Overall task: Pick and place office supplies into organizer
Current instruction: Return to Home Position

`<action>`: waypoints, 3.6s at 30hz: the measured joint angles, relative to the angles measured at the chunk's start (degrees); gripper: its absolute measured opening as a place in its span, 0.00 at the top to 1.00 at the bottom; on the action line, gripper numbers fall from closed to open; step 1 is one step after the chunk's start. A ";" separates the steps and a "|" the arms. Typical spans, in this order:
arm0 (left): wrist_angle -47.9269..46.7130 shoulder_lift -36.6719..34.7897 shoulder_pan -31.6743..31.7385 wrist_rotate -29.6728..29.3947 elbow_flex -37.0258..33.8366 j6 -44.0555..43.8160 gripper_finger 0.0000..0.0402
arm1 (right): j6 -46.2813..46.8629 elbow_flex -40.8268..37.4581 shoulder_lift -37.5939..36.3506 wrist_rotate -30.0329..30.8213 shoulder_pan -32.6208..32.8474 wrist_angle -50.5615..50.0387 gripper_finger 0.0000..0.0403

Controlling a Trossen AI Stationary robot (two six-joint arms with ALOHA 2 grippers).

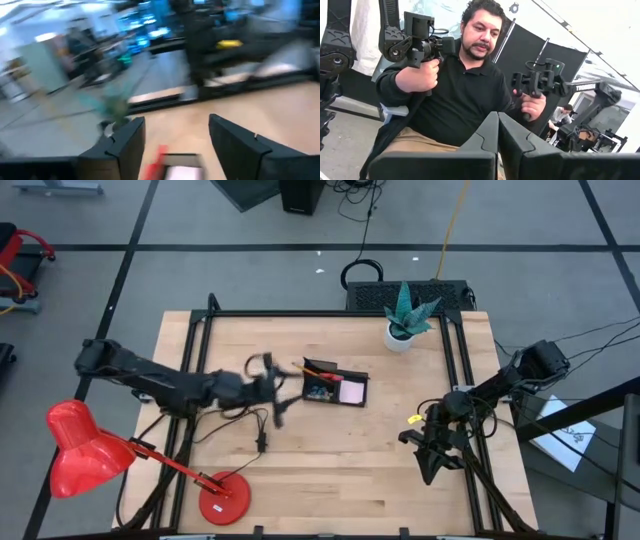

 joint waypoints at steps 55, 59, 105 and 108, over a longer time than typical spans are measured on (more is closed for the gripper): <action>2.70 -41.12 -0.78 29.25 -37.73 -1.08 0.99 | 2.30 0.02 0.04 6.21 -3.49 -3.07 1.00; 2.43 -41.27 -0.14 42.55 -37.78 -2.53 1.00 | 2.32 0.02 0.04 6.15 -3.49 -3.09 1.00; -3.70 -41.53 16.08 37.77 -37.83 -13.57 0.99 | 15.20 -1.11 -0.04 8.67 -16.88 1.98 1.00; -4.16 -41.53 16.70 37.80 -37.83 -14.22 0.98 | 16.81 -3.06 -0.02 11.16 -18.58 2.62 1.00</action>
